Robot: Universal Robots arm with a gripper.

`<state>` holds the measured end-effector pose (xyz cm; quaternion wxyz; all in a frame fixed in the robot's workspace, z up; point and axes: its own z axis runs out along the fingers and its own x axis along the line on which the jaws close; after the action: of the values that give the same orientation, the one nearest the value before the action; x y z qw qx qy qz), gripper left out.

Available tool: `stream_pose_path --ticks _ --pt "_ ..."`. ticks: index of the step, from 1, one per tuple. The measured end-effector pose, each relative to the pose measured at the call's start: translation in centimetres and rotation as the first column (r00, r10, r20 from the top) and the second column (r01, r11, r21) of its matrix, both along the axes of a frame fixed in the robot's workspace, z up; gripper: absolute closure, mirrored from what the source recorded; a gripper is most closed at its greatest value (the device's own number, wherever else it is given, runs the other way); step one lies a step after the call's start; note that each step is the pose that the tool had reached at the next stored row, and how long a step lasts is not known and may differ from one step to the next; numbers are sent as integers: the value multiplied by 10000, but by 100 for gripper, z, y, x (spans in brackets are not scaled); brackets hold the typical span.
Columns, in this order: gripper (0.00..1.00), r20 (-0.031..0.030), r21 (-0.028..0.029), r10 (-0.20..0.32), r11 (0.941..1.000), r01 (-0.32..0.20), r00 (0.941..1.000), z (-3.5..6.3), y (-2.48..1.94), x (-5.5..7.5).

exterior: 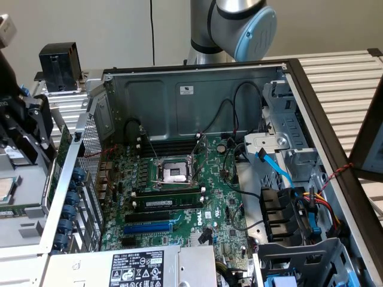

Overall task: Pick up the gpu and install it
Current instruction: 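Pick up the gpu and move the gpu toward the slot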

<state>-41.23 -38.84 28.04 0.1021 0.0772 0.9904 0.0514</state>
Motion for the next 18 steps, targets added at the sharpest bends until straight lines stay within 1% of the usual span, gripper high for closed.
stream_pose_path --ticks 2,3,4,5,6,7,8,9,10,11,12,14,15,16,18 --pt "55 54 16 -1 10000 0 10000 -23 0 -2" --pt "55 85 38 -1 10000 1 10000 -32 0 -5" --pt "55 118 79 -1 10000 0 9999 -39 0 -12" --pt "55 143 137 -1 9999 -1 9999 -47 0 -21" --pt "55 160 188 -2 9998 -1 9999 -56 0 -33" --pt "55 172 227 -4 9997 0 9999 -66 0 -46" --pt "55 188 252 -4 9997 0 9998 -78 -1 -56" --pt "55 224 267 -3 9996 -3 9997 -89 -4 -62" --pt "55 286 284 -4 9996 -4 9996 -96 -7 -63" --pt "55 333 310 -5 9995 -6 9994 -103 -10 -63" --pt "55 353 362 -7 9993 -6 9994 -113 -15 -63" --pt "55 356 478 -11 9989 -6 9994 -137 -29 -63" --pt "55 354 527 -13 9986 -6 9994 -151 -40 -64" --pt "55 355 570 -16 9984 -5 9994 -167 -56 -64" --pt "55 357 634 -24 9980 2 9994 -204 -92 -60"
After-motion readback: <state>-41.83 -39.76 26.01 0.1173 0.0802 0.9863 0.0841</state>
